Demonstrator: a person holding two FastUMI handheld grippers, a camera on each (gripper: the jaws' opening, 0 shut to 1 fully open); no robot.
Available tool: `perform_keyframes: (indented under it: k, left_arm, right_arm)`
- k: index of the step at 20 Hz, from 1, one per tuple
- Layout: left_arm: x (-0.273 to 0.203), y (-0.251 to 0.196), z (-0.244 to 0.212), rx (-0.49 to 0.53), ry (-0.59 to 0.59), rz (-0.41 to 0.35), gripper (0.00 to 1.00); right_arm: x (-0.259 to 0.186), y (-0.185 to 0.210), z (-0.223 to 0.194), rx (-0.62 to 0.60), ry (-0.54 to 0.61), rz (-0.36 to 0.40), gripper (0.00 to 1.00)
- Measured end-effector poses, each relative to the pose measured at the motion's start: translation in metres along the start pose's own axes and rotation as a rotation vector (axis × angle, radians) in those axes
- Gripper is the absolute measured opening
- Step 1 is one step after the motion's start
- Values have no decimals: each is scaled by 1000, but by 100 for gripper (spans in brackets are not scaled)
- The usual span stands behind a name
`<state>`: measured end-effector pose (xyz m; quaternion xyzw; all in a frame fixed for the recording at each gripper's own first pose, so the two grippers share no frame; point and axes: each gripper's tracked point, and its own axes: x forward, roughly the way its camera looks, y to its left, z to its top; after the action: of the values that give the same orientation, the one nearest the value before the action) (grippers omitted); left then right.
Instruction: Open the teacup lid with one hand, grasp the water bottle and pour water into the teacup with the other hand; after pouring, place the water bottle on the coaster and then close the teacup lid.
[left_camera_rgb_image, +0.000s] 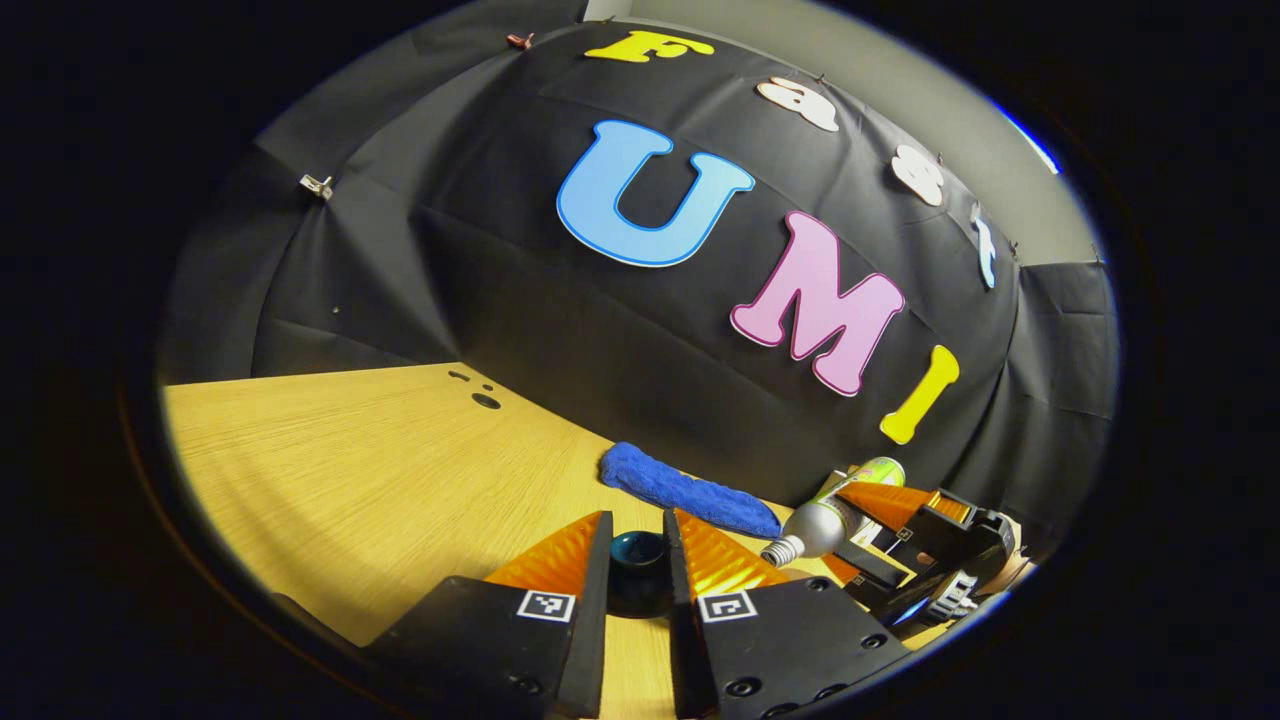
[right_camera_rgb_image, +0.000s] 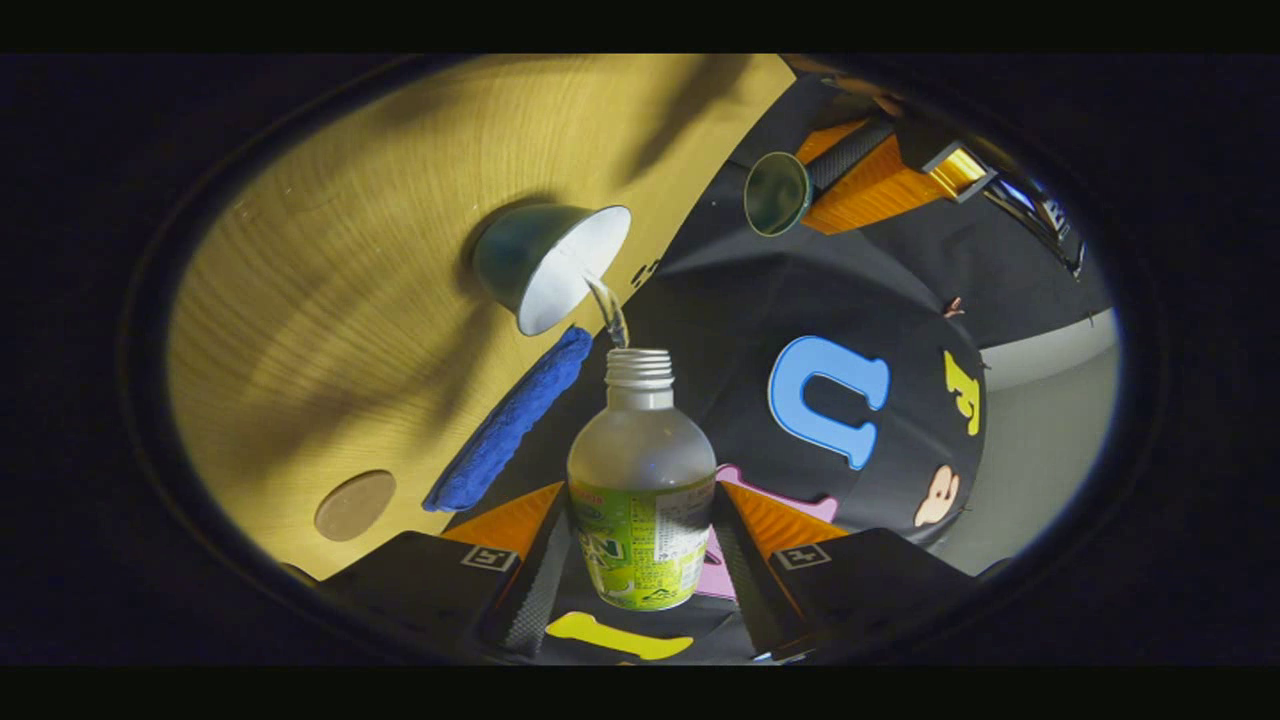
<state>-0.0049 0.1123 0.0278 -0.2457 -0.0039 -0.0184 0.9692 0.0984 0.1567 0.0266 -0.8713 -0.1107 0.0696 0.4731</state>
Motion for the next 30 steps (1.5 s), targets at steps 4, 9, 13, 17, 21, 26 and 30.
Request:
perform_keyframes:
  k: [4, 9, 13, 17, 21, 26, 30]
  left_arm:
    - [-1, 1, 0, -10, 2, -1, 30]
    - [-1, 3, 1, -22, 1, 0, 30]
    - [0, 2, 0, -30, 7, -3, 30]
    - [0, 4, -1, -29, 7, 1, 30]
    - [-1, 5, 1, -24, 3, 5, 34]
    - [0, 6, 2, -26, 2, 9, 30]
    - [0, 7, 2, -23, 0, 16, 30]
  right_arm:
    - [-2, -12, 5, -82, -29, -39, 77]
    - [-2, -25, -2, -165, -36, -92, 77]
    - [-2, -35, -1, -184, -47, -104, 77]
    - [0, -36, 3, -198, -61, -103, 77]
    - [-1, -34, 5, -181, -60, -88, 77]
    - [-7, 0, 6, 261, -28, 71, 77]
    - [-19, 27, 19, 791, -12, 198, 78]
